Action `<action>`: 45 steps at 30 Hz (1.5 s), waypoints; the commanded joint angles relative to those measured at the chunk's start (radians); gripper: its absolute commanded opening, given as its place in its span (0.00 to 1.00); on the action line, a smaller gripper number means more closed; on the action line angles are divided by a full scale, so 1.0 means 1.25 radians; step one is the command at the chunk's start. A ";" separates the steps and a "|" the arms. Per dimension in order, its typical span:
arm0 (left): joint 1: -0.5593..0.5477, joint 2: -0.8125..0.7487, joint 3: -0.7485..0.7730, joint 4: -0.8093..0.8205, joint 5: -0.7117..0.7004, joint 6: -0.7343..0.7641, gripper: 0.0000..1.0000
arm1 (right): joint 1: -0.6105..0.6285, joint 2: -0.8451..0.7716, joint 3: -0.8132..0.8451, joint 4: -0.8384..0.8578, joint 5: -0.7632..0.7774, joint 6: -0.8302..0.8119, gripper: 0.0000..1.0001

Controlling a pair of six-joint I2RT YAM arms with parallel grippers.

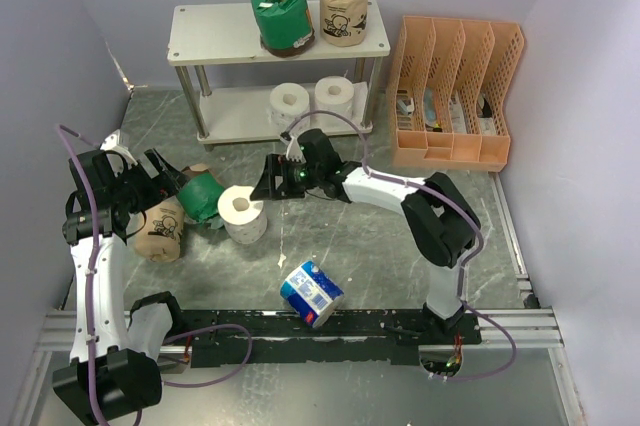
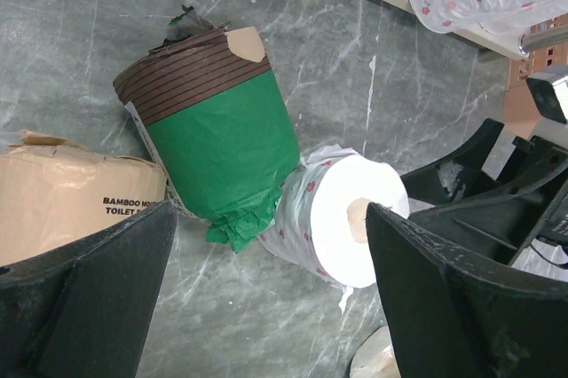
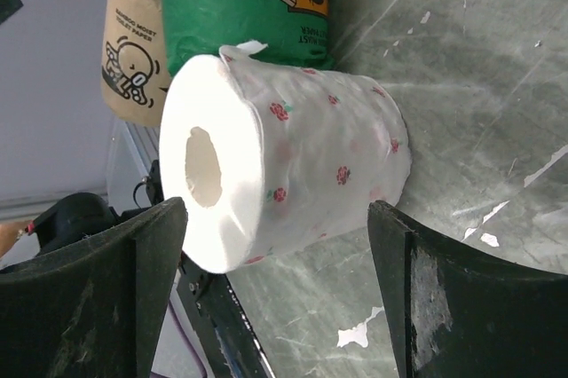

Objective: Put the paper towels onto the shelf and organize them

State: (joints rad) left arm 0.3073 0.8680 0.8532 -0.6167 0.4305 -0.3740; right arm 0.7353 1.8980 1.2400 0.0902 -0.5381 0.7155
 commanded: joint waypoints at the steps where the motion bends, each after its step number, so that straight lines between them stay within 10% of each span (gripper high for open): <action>1: 0.011 -0.004 -0.007 0.025 0.017 0.006 1.00 | 0.021 0.030 0.036 0.006 0.006 -0.016 0.82; 7: 0.013 -0.006 -0.007 0.025 0.018 0.006 1.00 | 0.027 0.058 0.055 0.009 0.006 -0.008 0.71; 14: 0.015 -0.007 -0.007 0.026 0.022 0.006 0.99 | 0.026 0.072 0.054 -0.002 -0.015 -0.003 0.00; 28: 0.017 -0.001 -0.009 0.026 0.024 0.007 1.00 | -0.093 0.002 0.222 -0.015 0.148 0.139 0.00; 45: 0.016 0.011 -0.008 0.027 0.037 0.006 1.00 | -0.086 0.239 0.569 -0.054 0.267 0.176 0.00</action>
State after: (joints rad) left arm 0.3168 0.8783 0.8532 -0.6159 0.4435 -0.3740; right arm 0.6342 2.1117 1.8866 0.0166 -0.2062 0.9123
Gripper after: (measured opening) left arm 0.994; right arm 0.136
